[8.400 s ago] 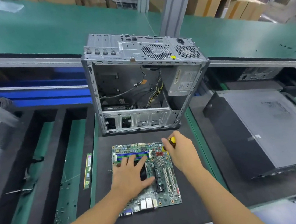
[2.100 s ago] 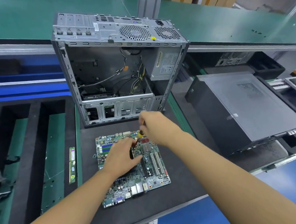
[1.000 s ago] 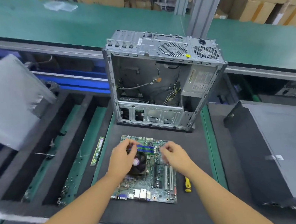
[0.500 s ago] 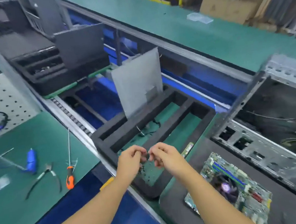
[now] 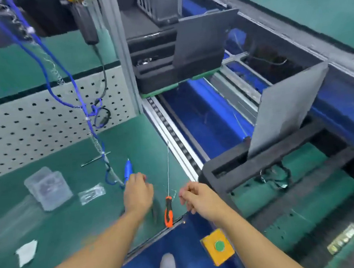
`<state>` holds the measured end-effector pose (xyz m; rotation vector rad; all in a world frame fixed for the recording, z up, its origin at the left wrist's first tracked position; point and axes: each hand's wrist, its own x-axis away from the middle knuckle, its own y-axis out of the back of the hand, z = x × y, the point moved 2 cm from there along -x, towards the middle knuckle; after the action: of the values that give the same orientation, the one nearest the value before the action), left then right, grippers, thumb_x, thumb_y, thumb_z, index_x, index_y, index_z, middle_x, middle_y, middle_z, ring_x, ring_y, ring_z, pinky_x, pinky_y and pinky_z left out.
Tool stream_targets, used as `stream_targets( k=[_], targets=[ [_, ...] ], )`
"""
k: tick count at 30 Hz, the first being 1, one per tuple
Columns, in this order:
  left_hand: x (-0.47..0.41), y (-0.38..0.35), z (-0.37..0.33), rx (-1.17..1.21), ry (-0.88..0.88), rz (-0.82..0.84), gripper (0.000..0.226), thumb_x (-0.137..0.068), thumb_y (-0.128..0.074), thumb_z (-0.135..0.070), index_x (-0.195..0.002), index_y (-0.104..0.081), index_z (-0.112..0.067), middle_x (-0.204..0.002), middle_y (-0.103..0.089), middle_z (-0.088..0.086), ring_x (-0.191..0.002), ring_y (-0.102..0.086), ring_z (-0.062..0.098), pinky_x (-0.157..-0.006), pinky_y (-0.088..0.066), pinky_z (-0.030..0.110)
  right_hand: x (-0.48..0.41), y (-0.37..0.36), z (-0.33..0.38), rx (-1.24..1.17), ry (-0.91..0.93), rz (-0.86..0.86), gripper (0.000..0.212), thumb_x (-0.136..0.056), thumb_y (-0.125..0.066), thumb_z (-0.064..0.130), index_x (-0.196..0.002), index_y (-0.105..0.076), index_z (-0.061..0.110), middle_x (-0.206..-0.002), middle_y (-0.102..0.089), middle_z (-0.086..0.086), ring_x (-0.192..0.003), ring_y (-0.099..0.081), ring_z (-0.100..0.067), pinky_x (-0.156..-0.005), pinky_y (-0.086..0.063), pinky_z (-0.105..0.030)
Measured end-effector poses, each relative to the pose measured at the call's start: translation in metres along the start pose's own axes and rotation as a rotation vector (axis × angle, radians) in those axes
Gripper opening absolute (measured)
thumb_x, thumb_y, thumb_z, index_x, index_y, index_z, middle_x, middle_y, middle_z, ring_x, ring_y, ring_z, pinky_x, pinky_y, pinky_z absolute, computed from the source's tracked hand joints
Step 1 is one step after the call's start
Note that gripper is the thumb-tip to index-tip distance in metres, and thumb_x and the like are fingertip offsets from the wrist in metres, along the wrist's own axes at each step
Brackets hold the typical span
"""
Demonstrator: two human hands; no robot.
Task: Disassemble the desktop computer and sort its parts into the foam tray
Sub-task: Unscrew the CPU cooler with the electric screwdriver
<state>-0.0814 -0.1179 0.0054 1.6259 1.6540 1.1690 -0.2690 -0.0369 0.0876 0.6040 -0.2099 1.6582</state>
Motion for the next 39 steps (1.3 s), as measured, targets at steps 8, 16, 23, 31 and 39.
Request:
stream_targets(
  k=[8,16,23,31,39],
  targets=[
    [-0.064,-0.016,0.031,-0.576,0.161,0.177,0.043,-0.099,-0.036,-0.009,-0.141,-0.039,-0.006,-0.147,-0.035,0.019,-0.131,-0.04,0.037,-0.104,-0.041,0.041,-0.028,-0.016,0.005,0.041,-0.083,0.026,0.016,-0.099,-0.053,0.02,-0.087,-0.061,0.015,-0.072,-0.066,0.007,-0.059,-0.052,-0.01,-0.065,-0.043,-0.029],
    [-0.092,-0.018,0.054,-0.83,0.038,0.251,0.067,-0.096,-0.04,-0.021,-0.156,-0.012,-0.012,-0.13,-0.058,0.006,-0.116,-0.056,0.022,-0.092,-0.036,0.035,-0.045,-0.019,0.005,0.083,-0.094,0.019,0.017,-0.097,-0.053,0.032,-0.093,-0.064,0.019,-0.08,-0.071,0.01,-0.062,-0.056,-0.002,-0.064,-0.048,-0.025],
    [-0.077,0.02,-0.003,-0.691,-0.127,0.12,0.017,-0.089,-0.045,-0.028,-0.101,-0.042,-0.016,-0.098,-0.07,0.0,-0.075,-0.061,0.02,-0.086,-0.029,0.038,-0.053,-0.019,0.016,0.323,0.094,-0.082,0.022,-0.096,-0.05,0.017,-0.112,-0.058,0.03,-0.101,-0.057,0.016,-0.076,-0.051,0.004,-0.07,-0.047,-0.019],
    [-0.015,0.068,-0.136,0.086,-0.377,0.464,0.025,-0.077,-0.041,-0.044,-0.088,-0.048,-0.023,-0.083,-0.06,-0.005,-0.073,-0.058,0.015,-0.064,-0.044,0.032,-0.028,0.032,0.061,0.746,0.564,-0.328,0.074,-0.075,-0.077,0.022,-0.141,-0.044,0.026,-0.141,-0.045,0.006,-0.126,-0.042,-0.014,-0.11,-0.03,-0.037],
    [0.044,0.084,-0.243,-0.022,-0.83,0.667,0.015,-0.079,-0.044,-0.026,-0.082,-0.058,-0.029,-0.091,-0.059,0.0,-0.078,-0.062,0.017,-0.072,-0.051,0.036,0.045,0.109,0.052,0.581,0.482,-0.467,0.049,-0.088,-0.07,0.03,-0.13,-0.044,0.027,-0.108,-0.052,0.006,-0.098,-0.047,-0.018,-0.092,-0.043,-0.041]
  ],
)
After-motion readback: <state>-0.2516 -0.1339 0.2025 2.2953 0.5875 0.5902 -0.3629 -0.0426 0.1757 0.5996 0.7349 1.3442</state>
